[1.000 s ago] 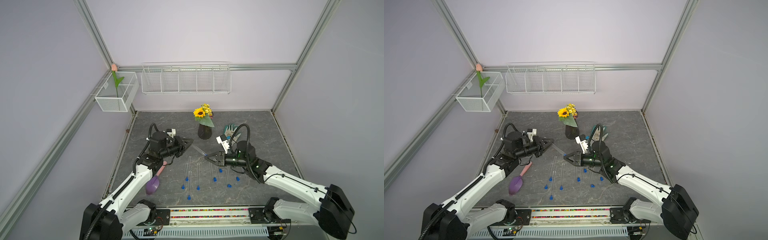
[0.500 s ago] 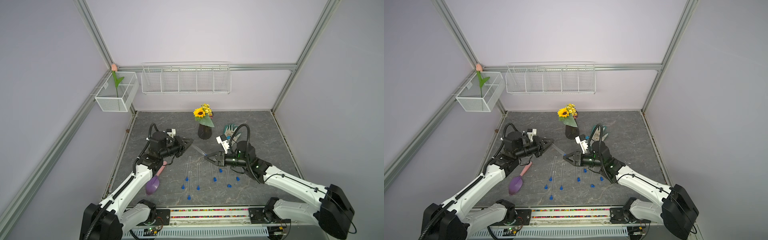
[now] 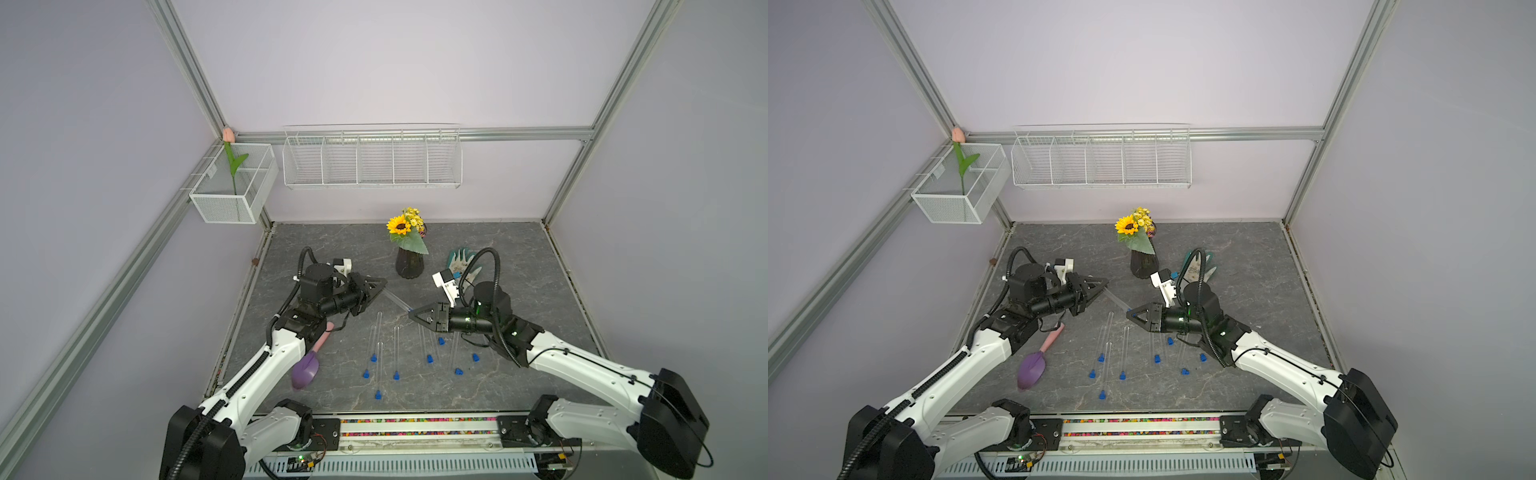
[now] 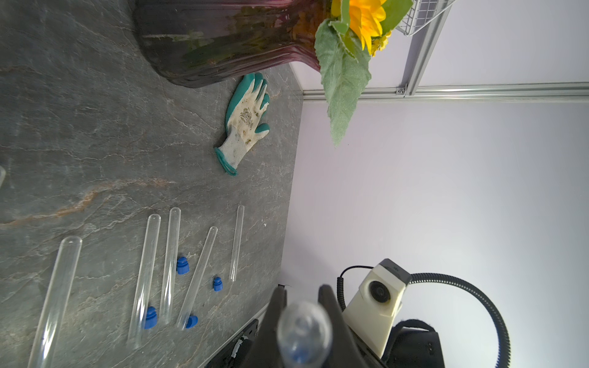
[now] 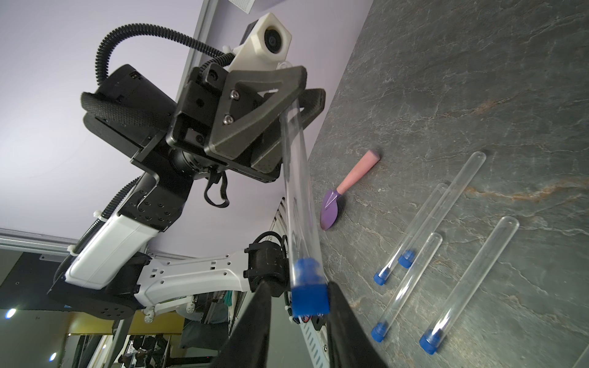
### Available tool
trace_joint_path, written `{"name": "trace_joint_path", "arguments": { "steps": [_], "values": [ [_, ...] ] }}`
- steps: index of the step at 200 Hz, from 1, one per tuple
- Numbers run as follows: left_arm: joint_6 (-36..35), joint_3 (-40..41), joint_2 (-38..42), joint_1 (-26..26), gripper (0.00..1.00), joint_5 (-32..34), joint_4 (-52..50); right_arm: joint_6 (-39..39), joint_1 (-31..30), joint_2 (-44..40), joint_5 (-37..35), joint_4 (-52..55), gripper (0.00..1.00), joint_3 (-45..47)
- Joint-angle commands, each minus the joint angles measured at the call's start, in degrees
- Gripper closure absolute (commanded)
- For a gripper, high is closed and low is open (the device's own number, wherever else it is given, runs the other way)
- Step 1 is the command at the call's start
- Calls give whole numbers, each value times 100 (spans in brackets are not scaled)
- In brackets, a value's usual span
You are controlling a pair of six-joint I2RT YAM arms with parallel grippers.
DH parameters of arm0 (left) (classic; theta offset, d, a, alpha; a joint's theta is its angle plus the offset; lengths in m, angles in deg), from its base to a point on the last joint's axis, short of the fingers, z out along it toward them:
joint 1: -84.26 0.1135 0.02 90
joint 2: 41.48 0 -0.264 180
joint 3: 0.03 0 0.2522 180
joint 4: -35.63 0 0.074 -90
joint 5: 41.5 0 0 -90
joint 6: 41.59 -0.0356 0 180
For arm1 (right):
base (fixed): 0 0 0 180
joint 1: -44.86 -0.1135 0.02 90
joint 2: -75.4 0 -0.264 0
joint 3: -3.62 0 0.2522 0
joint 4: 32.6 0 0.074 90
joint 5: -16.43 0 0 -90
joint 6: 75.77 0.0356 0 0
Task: Remove stoppers from test tubes
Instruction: Open the stopper on the test tube.
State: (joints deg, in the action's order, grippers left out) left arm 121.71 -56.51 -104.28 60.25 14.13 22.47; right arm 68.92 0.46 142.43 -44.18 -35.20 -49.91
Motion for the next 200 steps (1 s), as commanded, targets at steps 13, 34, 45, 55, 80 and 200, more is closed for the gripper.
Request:
{"name": "trace_joint_path", "arguments": {
  "steps": [13, 34, 45, 55, 80, 200],
  "values": [
    [-4, 80, -44, 28, 100, 27, 65, 102, -58, -97, 23, -289, 70, -4],
    [-17, 88, -41, 27, 100, 44, 37, 120, -61, -145, 8, -333, 69, -13],
    [-29, 88, -39, 28, 100, 53, 7, 120, -62, -163, 23, -346, 60, -31],
    [-43, 91, -37, 26, 100, 62, -6, 120, -64, -163, 53, -350, 54, -38],
    [-46, 84, -39, 27, 100, 71, -25, 153, -60, -163, 99, -423, 53, -24],
    [-80, 60, -6, 26, 100, 53, -86, 55, -60, -68, -116, -158, 72, -110]
  ]
}}
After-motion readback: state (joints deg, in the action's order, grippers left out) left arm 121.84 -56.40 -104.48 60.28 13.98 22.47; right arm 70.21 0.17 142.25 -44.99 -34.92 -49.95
